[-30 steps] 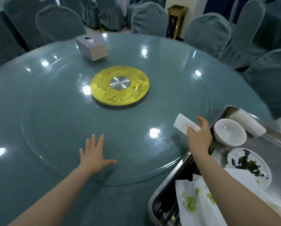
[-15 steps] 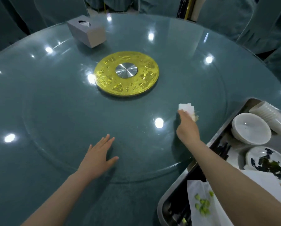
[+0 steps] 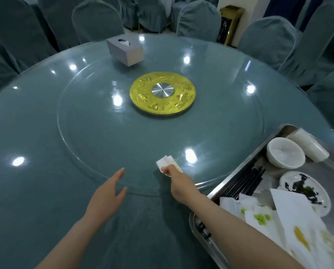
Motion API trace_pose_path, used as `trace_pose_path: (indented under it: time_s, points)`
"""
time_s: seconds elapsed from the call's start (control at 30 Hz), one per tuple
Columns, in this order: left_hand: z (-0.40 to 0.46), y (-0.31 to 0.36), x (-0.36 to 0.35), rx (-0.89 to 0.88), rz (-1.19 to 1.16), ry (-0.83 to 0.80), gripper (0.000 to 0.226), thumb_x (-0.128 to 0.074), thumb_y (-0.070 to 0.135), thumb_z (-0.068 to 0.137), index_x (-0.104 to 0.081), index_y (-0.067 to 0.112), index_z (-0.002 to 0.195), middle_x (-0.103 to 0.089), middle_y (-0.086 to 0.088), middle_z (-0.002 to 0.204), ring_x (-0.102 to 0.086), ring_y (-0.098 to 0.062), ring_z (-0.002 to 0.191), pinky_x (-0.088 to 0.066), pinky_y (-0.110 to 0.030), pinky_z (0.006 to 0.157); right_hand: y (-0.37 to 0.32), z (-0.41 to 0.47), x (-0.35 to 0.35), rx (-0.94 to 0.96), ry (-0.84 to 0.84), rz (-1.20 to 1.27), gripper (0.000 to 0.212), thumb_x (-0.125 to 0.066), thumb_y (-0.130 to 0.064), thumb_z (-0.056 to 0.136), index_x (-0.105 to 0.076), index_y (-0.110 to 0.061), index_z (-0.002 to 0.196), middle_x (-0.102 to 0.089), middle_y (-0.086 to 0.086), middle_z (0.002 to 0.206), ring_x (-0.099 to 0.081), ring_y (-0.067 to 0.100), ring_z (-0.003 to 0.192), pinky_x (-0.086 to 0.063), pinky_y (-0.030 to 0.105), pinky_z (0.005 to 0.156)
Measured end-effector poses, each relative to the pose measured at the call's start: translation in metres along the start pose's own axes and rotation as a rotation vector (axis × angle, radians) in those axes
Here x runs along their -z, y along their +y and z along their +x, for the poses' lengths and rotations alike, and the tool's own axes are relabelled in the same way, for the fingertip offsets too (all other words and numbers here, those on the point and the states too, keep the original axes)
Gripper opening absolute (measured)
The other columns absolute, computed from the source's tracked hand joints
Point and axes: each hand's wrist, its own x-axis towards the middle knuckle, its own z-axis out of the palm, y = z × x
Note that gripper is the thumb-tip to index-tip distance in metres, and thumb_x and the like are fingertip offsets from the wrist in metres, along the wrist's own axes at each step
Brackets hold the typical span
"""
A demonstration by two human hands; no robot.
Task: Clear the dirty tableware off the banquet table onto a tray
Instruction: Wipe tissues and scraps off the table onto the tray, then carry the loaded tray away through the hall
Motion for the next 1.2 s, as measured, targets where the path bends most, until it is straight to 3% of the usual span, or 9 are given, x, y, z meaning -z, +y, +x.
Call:
trace_pose_path:
  time_s: [0.13,0.3,0.37,0.57,0.73,0.9,0.97,1.1,1.2]
  points:
    - [-0.028,0.004,0.013,-0.028,-0.052,0.019,0.062,-0.061,0.017,0.09,-0.034,0.025,0.146,-0.05,0.009,0.14,-0.048,-0.014,0.128,-0.032,-0.022,0.099,-0.013,-0.018,0.016,-0.029,0.019,0.174,0.031,-0.04,-0.006,0.091,-0.05,-0.033,0.103,-0.062,0.004,0.118,-0.057,0.025,0.088,-0.041,0.027,0.062]
    - [-0.054,0.023,0.022,-0.129,-0.105,0.038,0.059,-0.061,0.015,0.089,-0.038,0.02,0.143,-0.053,0.005,0.138,-0.051,-0.018,0.125,-0.033,-0.024,0.1,-0.002,-0.067,0.065,-0.04,0.323,0.496,0.029,-0.046,-0.001,0.09,-0.053,-0.029,0.089,-0.068,-0.002,0.11,-0.062,0.018,0.097,-0.047,0.029,0.077]
    - [-0.064,0.035,0.017,-0.168,-0.127,-0.002,0.057,-0.061,0.015,0.089,-0.04,0.021,0.142,-0.054,0.005,0.136,-0.052,-0.018,0.122,-0.033,-0.021,0.097,0.006,-0.097,0.082,-0.041,0.423,0.544,0.026,-0.049,-0.005,0.089,-0.055,-0.03,0.088,-0.069,-0.006,0.106,-0.063,0.012,0.092,-0.05,0.023,0.07]
    - [-0.08,0.086,-0.009,-0.289,-0.143,-0.111,0.057,-0.06,0.02,0.09,-0.037,0.027,0.143,-0.052,0.014,0.136,-0.055,-0.005,0.088,-0.03,-0.013,0.08,0.04,-0.2,0.127,-0.041,0.703,0.461,0.037,-0.046,0.0,0.09,-0.056,-0.036,0.091,-0.064,-0.021,0.102,-0.057,-0.01,0.091,-0.042,0.005,0.066]
    - [-0.087,0.133,-0.035,-0.395,-0.132,-0.158,0.056,-0.06,0.022,0.091,-0.038,0.028,0.142,-0.051,0.016,0.136,-0.058,-0.026,0.11,-0.034,-0.017,0.085,0.078,-0.276,0.169,-0.069,1.063,0.401,0.043,-0.043,0.003,0.092,-0.062,-0.034,0.101,-0.063,-0.021,0.103,-0.055,-0.016,0.077,-0.041,0.001,0.066]
    - [-0.094,0.176,-0.073,-0.45,-0.119,-0.194,0.053,-0.058,0.022,0.091,-0.039,0.027,0.14,-0.053,0.014,0.134,-0.053,-0.012,0.12,-0.032,-0.018,0.089,0.126,-0.32,0.187,-0.214,1.325,0.247,0.039,-0.042,0.001,0.093,-0.061,-0.021,0.119,-0.058,-0.015,0.108,-0.049,-0.018,0.086,-0.032,-0.006,0.073]
    - [-0.099,0.192,-0.092,-0.432,-0.122,-0.221,0.051,-0.057,0.022,0.092,-0.04,0.028,0.14,-0.054,0.014,0.133,-0.051,-0.009,0.12,-0.032,-0.02,0.09,0.146,-0.327,0.185,-0.22,1.174,0.272,0.037,-0.045,-0.005,0.095,-0.057,-0.023,0.125,-0.056,-0.018,0.113,-0.051,-0.01,0.094,-0.035,0.001,0.084]
    - [-0.111,0.219,-0.134,-0.397,-0.13,-0.263,0.052,-0.057,0.021,0.091,-0.04,0.032,0.139,-0.053,0.022,0.129,-0.052,-0.005,0.112,-0.035,-0.021,0.089,0.196,-0.334,0.16,-0.272,0.418,0.201,0.034,-0.053,-0.028,0.096,-0.054,-0.028,0.131,-0.054,-0.022,0.12,-0.054,-0.001,0.109,-0.038,0.018,0.092]
    - [-0.118,0.232,-0.163,-0.364,-0.179,-0.299,0.049,-0.056,0.018,0.092,-0.042,0.033,0.137,-0.054,0.024,0.126,-0.055,0.001,0.102,-0.039,-0.017,0.083,0.24,-0.344,0.136,-0.383,0.471,0.308,0.029,-0.055,-0.024,0.095,-0.059,-0.029,0.123,-0.058,-0.02,0.117,-0.056,0.001,0.109,-0.04,0.016,0.088]
